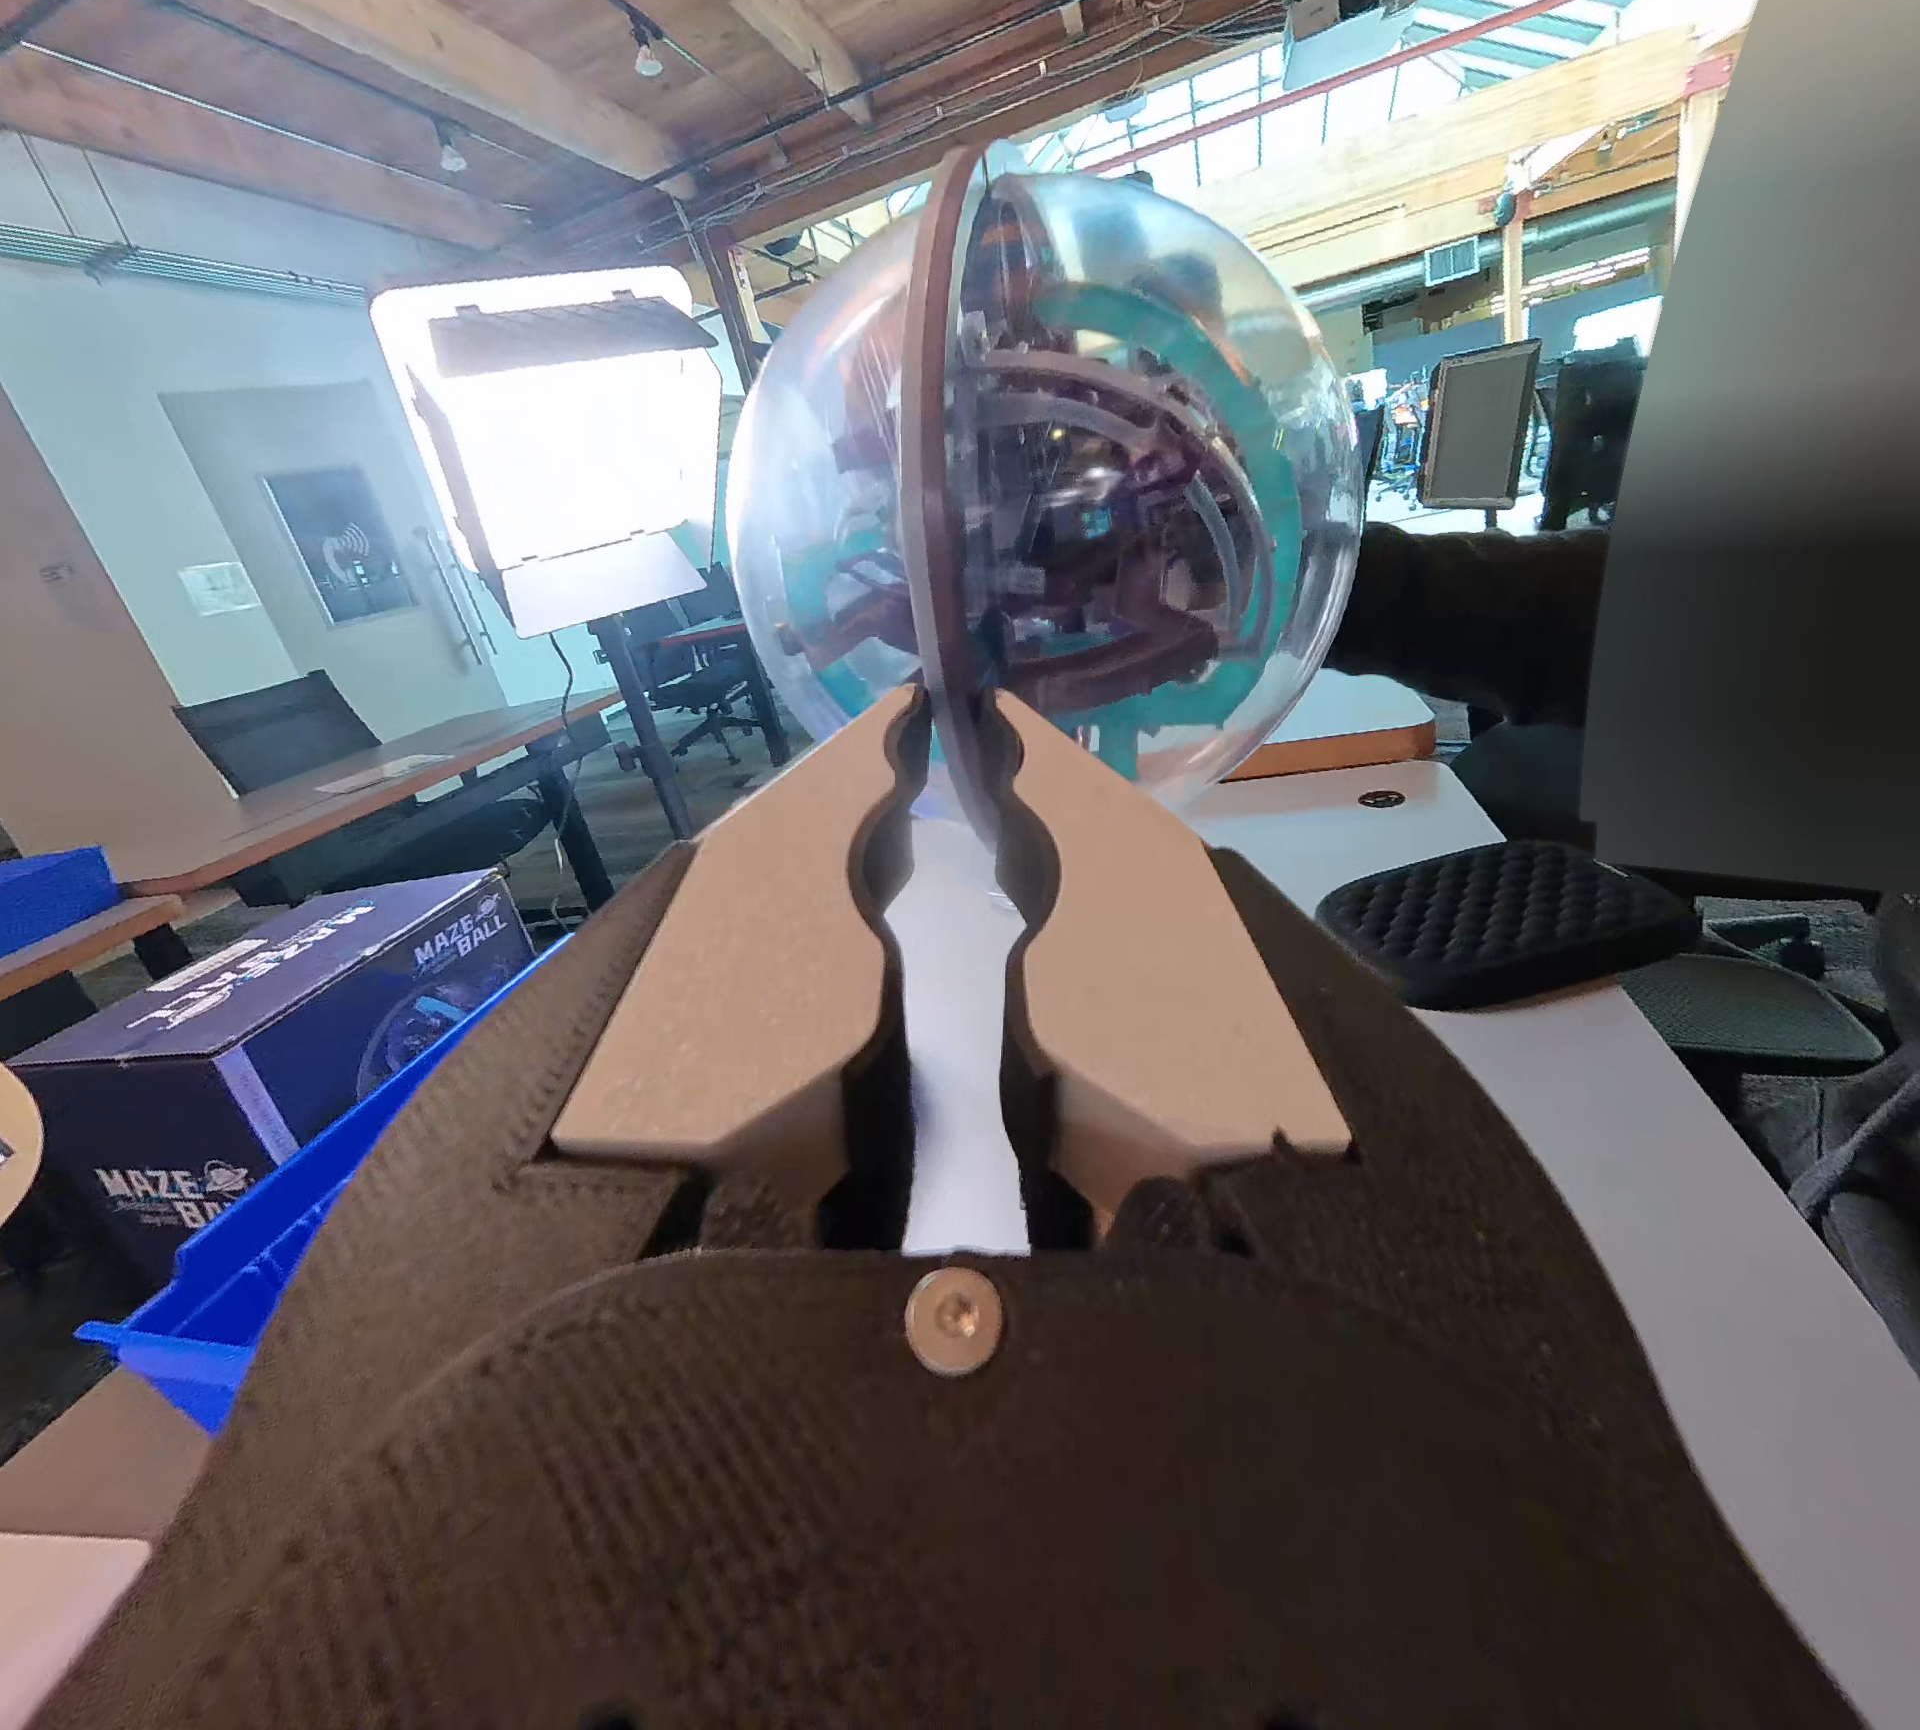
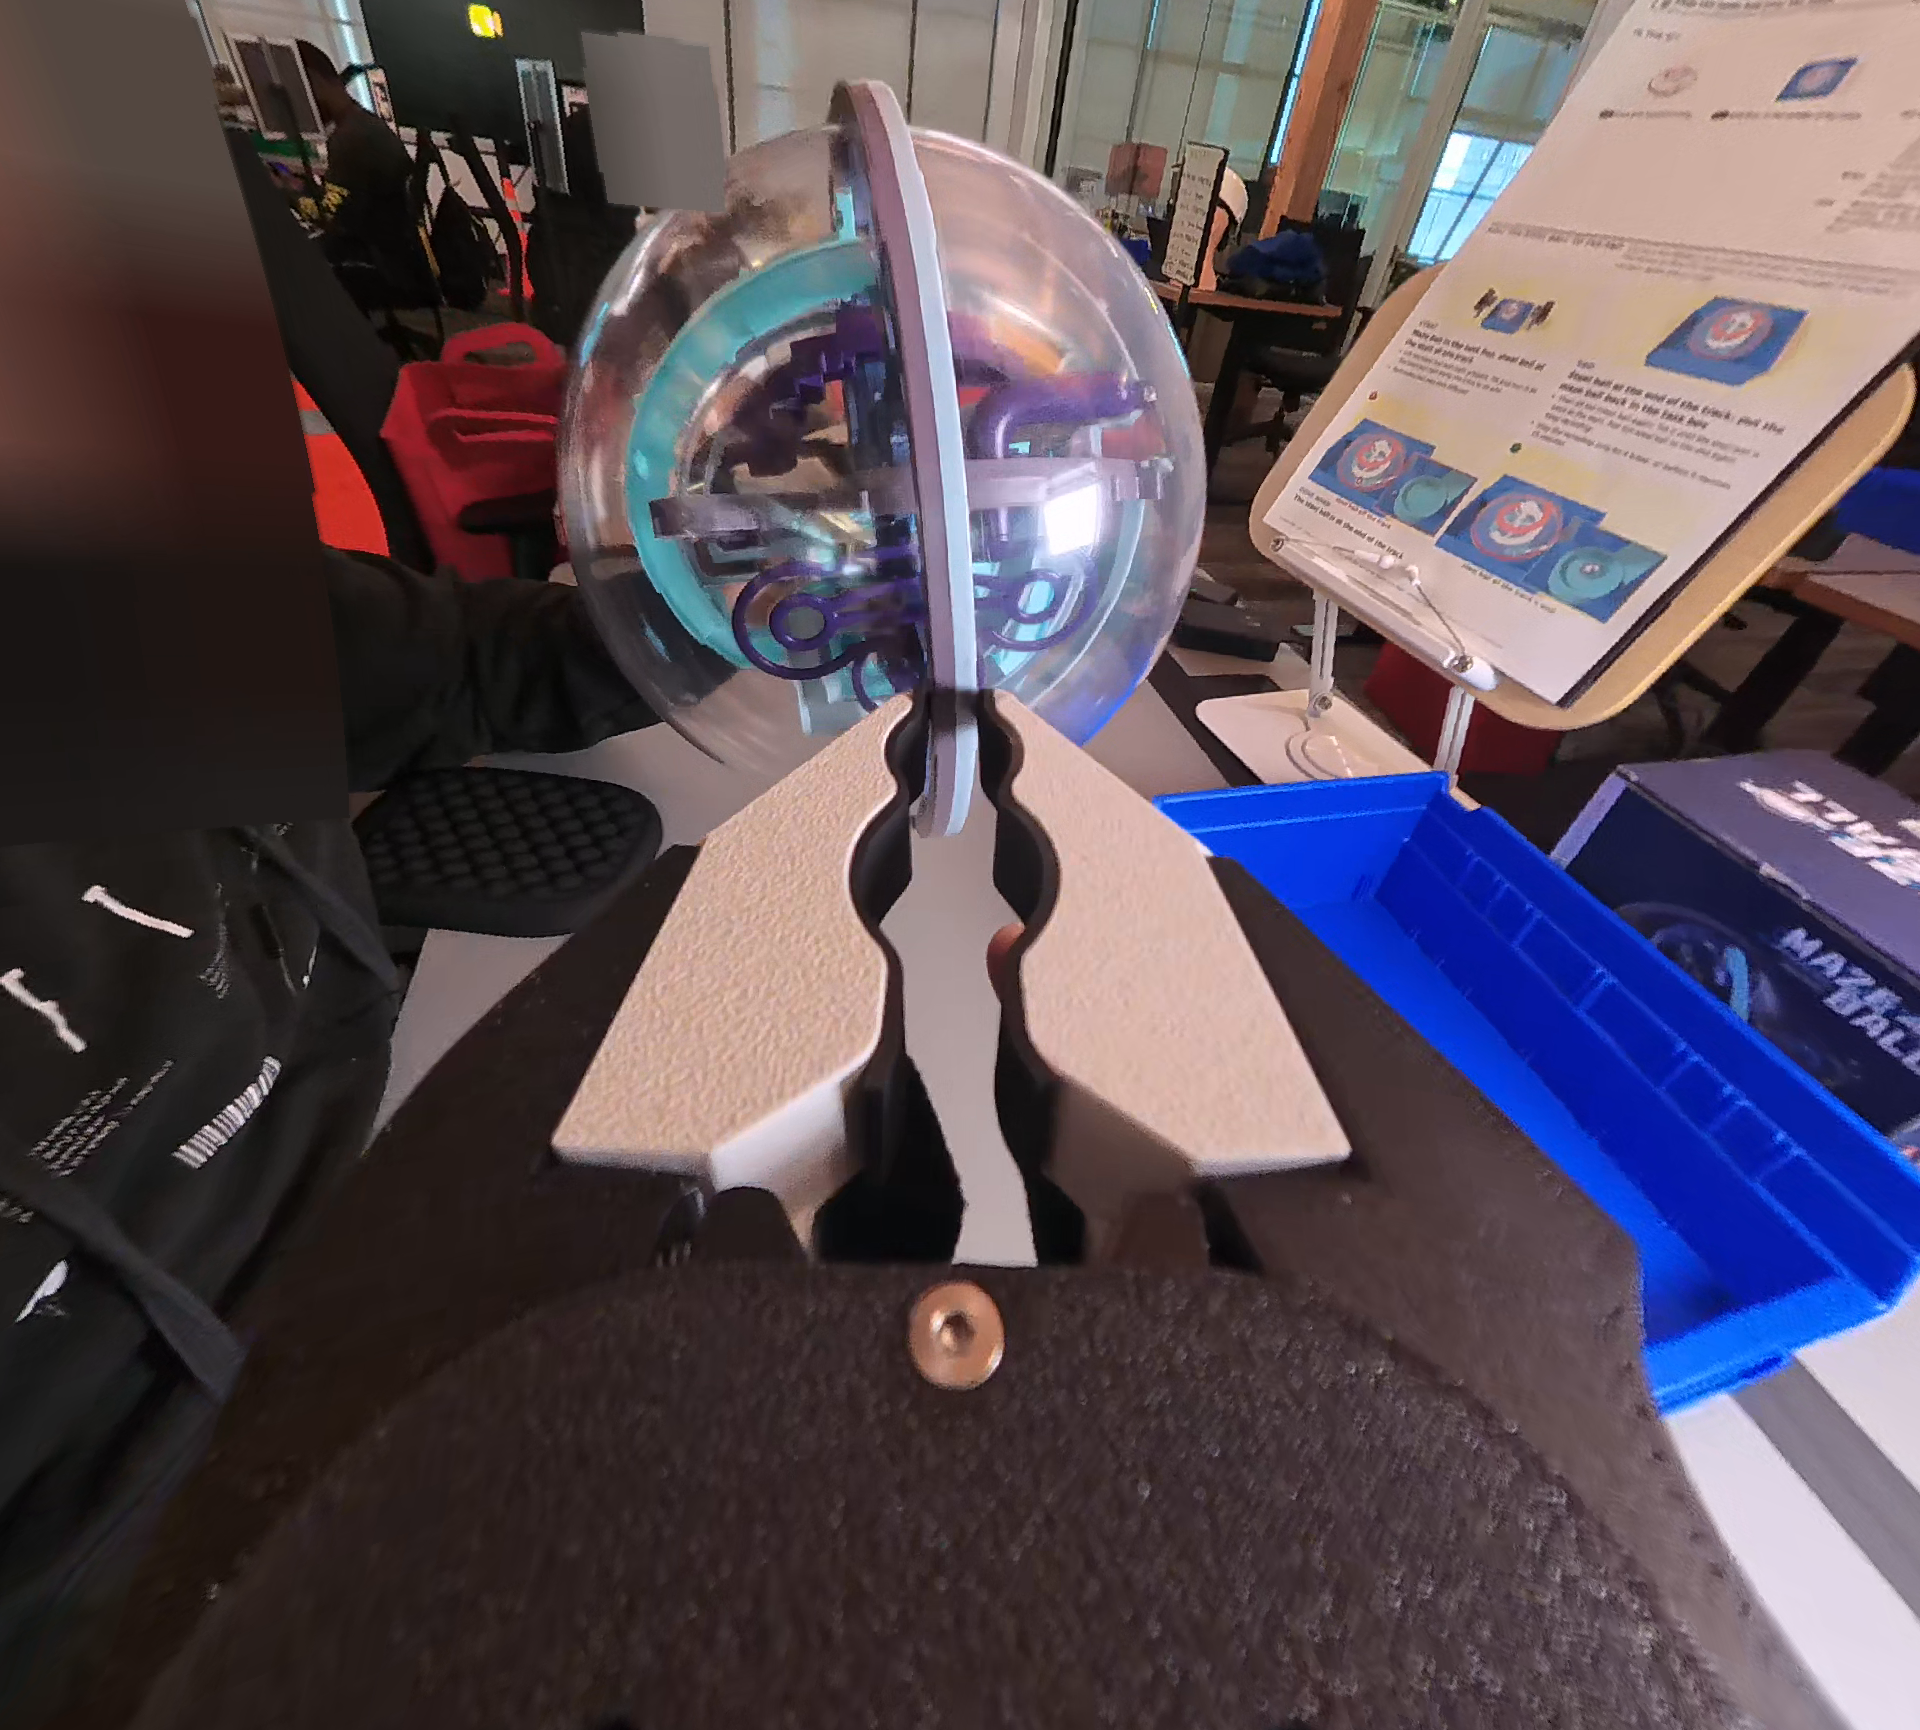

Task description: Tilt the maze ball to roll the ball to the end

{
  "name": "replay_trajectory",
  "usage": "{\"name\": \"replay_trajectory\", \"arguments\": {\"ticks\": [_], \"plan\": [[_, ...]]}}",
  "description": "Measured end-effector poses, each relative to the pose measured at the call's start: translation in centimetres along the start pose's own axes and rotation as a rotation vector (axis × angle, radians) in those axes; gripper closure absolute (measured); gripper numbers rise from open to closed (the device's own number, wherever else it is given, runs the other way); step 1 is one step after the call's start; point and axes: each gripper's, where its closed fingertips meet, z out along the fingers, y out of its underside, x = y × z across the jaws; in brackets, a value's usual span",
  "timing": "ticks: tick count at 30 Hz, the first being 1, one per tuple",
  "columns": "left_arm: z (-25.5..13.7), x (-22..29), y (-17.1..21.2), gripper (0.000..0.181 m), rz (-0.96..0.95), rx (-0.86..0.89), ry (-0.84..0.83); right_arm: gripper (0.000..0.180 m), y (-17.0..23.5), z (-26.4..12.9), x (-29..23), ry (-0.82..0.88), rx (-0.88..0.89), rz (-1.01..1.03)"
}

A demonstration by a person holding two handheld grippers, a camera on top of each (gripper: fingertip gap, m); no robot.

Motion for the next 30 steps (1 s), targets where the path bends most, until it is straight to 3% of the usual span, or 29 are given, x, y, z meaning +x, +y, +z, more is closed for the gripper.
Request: {"name": "replay_trajectory", "arguments": {"ticks": [19, 30], "plan": [[-0.5, -1.8, -0.2, 0.173, 0.019, 0.012, -0.076, 0.173, -4.6, 1.8, 0.4, 0.002, -0.09, -0.157], [-1.3, -1.4, -2.6, 0.174, 0.098, 0.076, -0.104, 0.172, -3.5, 2.1, 0.6, -0.05, 0.046, -0.165]]}}
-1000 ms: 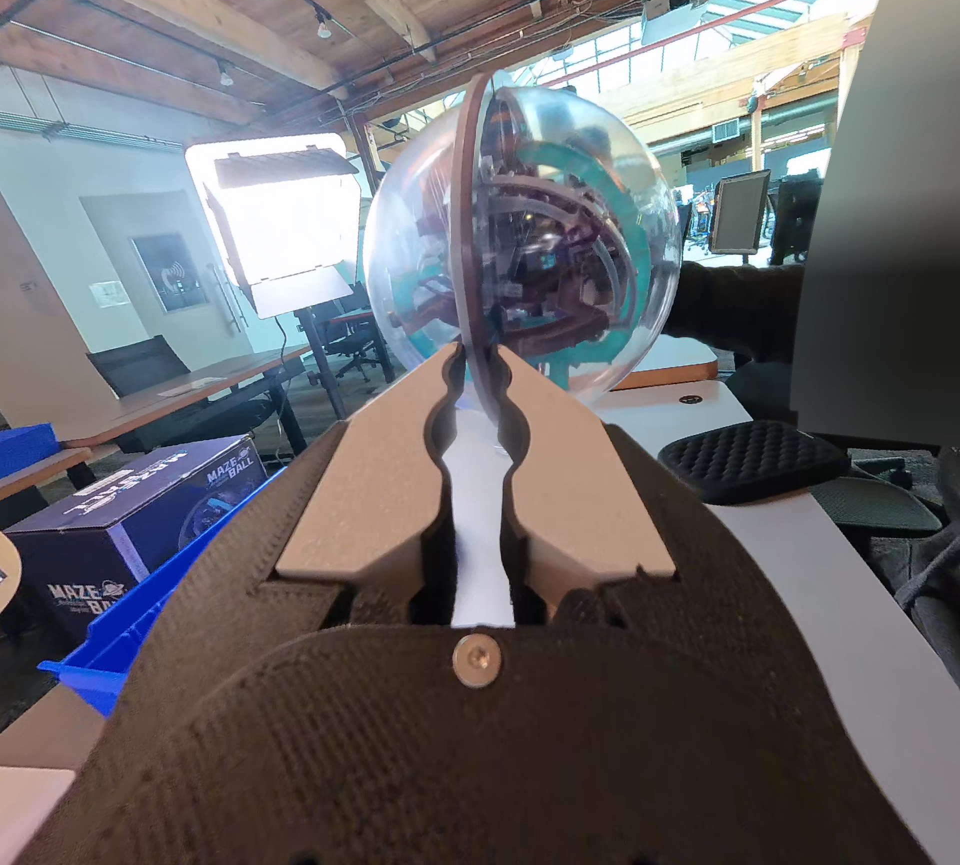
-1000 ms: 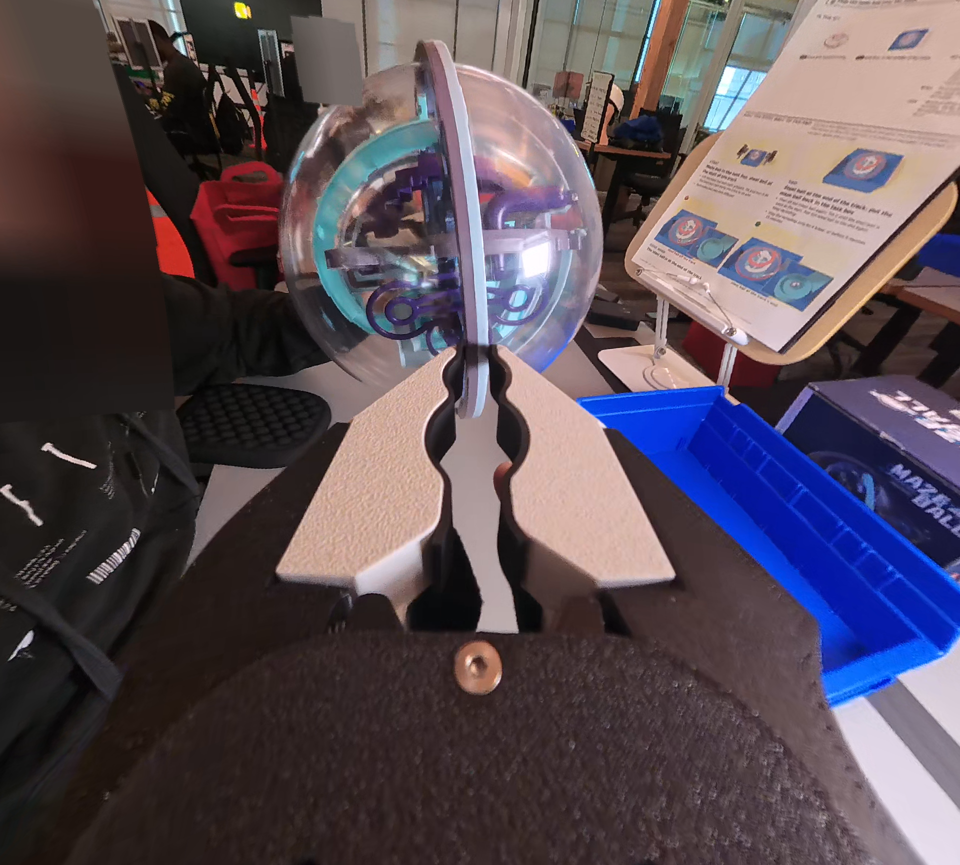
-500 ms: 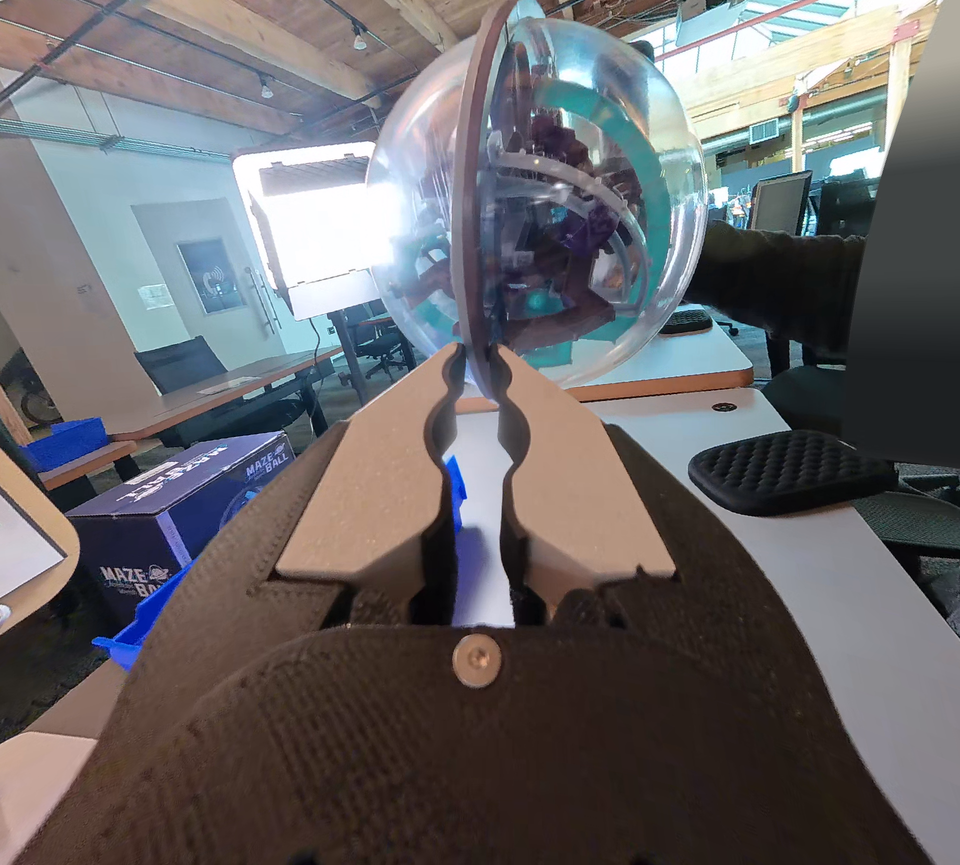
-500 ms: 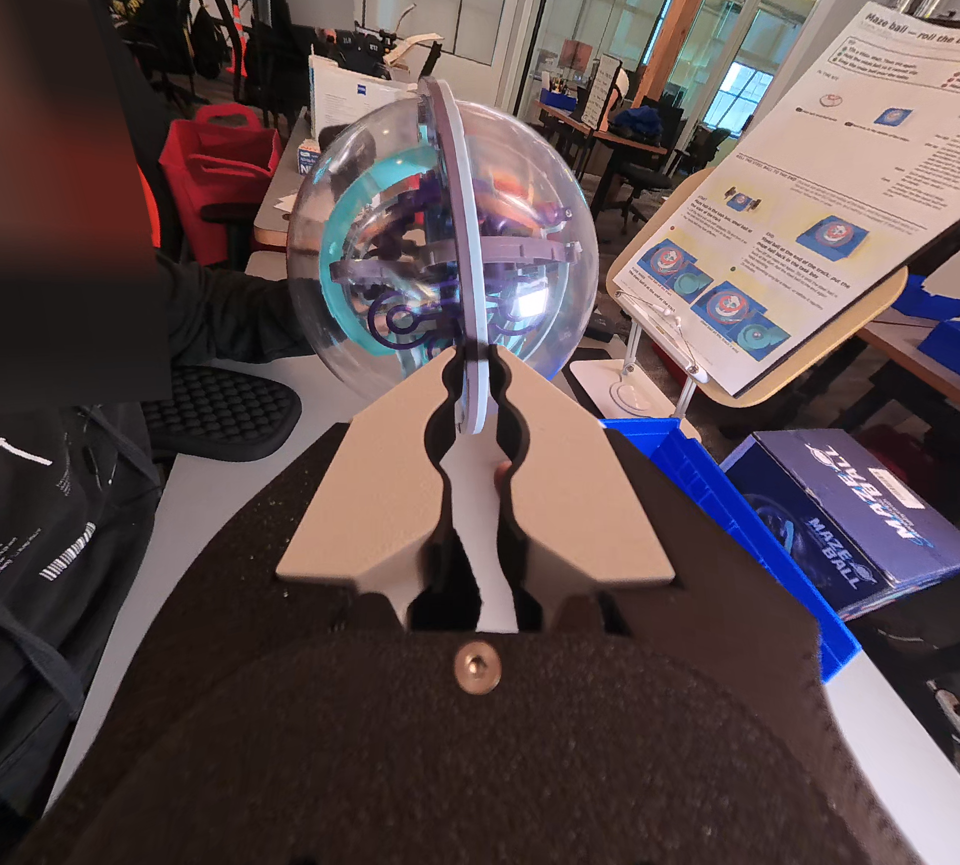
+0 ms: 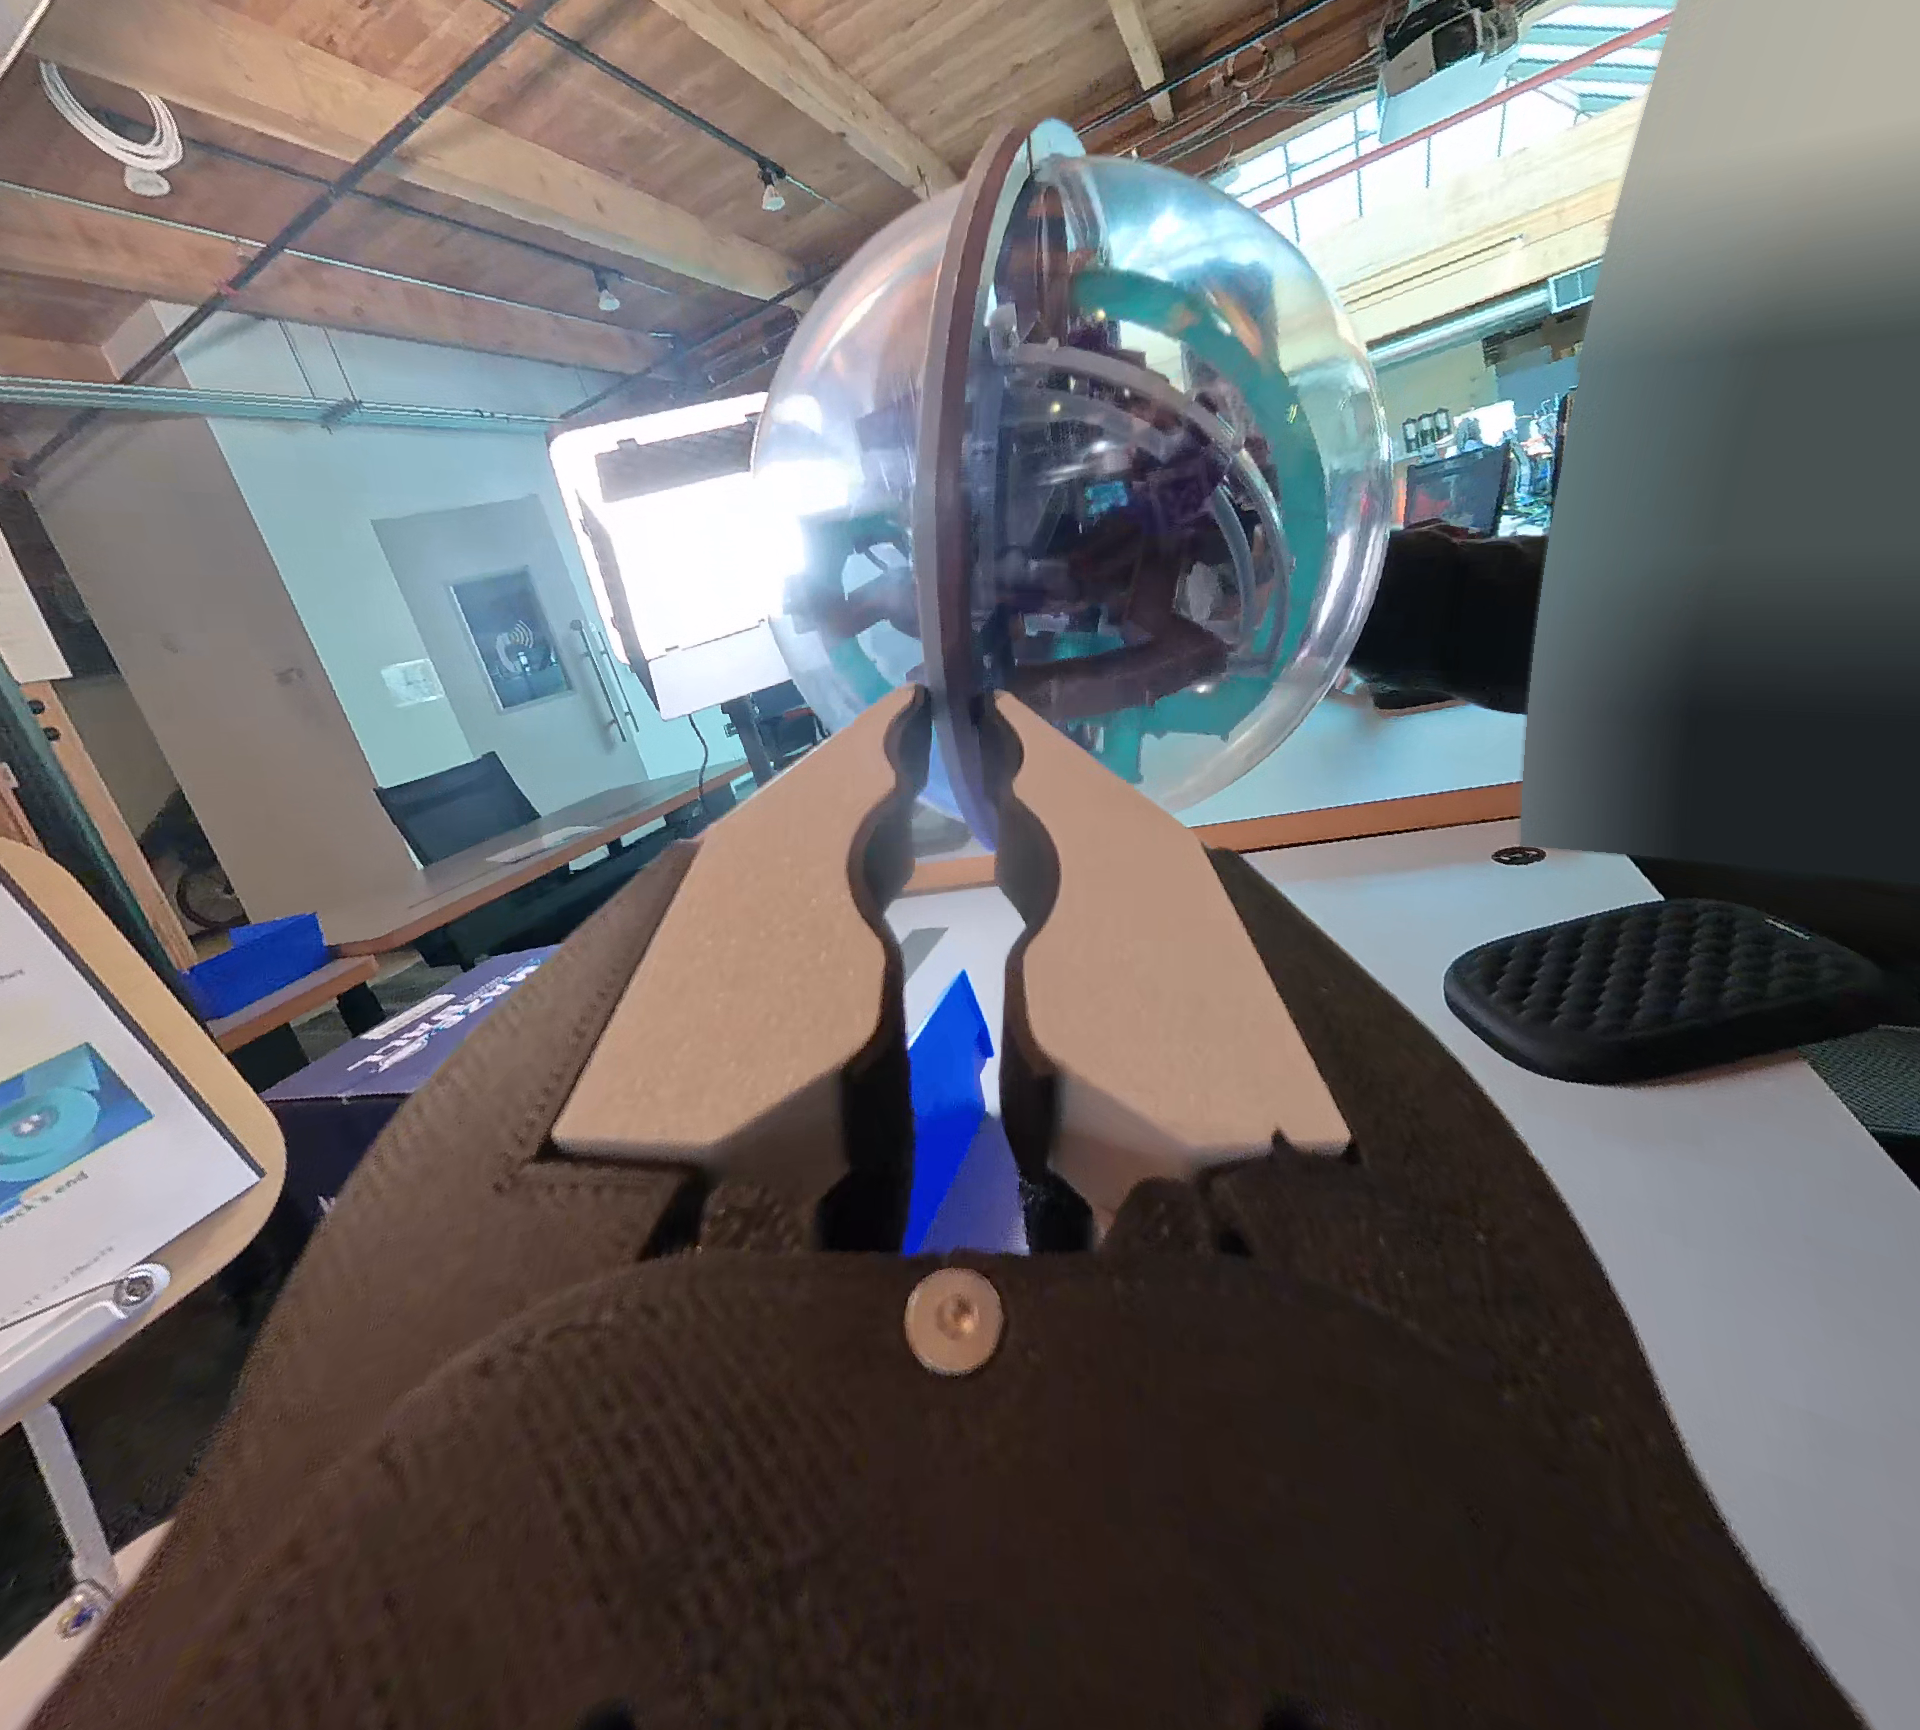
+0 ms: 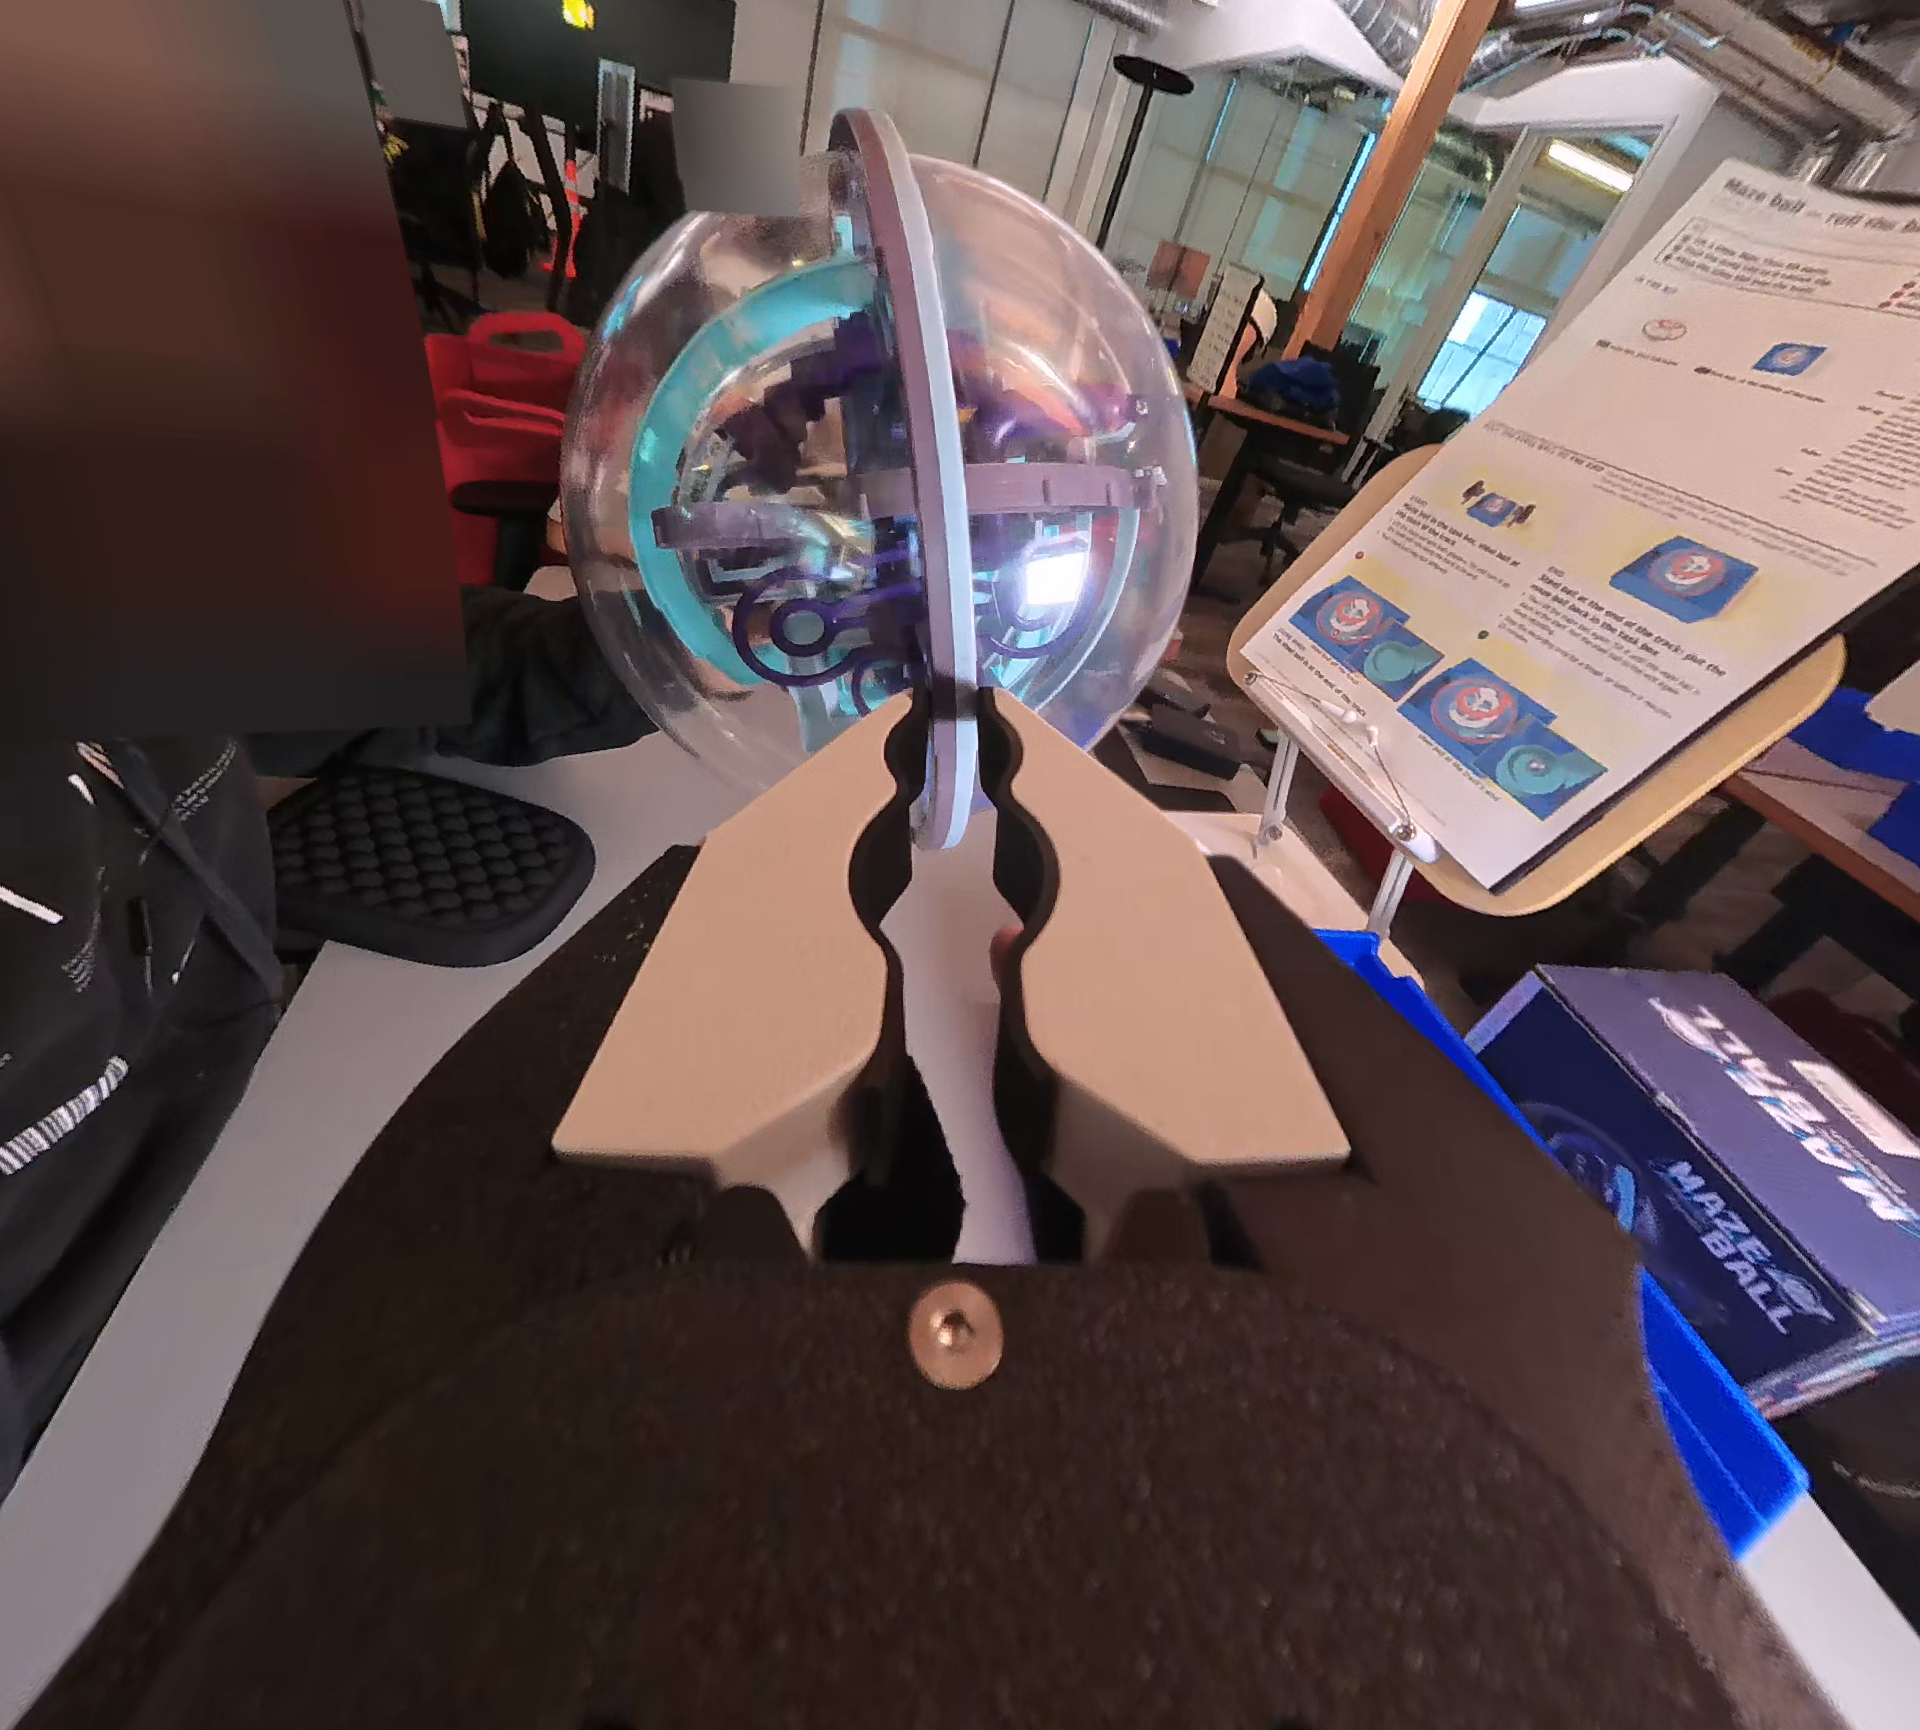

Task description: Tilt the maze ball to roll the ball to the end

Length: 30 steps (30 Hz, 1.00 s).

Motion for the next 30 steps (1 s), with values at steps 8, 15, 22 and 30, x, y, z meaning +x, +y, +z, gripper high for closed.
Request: {"name": "replay_trajectory", "arguments": {"ticks": [8, 15, 22, 30], "plan": [[-0.3, 0.0, -0.8, 0.174, 0.058, 0.012, -0.014, 0.173, -0.6, 0.3, -0.4, 0.022, 0.043, -0.128], [-0.4, -0.1, -0.9, 0.174, 0.083, 0.014, -0.024, 0.173, -1.8, 0.5, -0.8, 0.035, 0.022, -0.219], [-0.4, -0.3, -0.7, 0.174, 0.044, 0.015, -0.028, 0.173, -2.2, 0.7, -0.5, 0.045, -0.022, -0.193], [-0.2, -0.6, 0.1, 0.174, 0.008, 0.003, -0.03, 0.173, -2.5, 0.8, -0.4, 0.047, -0.061, -0.199]]}}
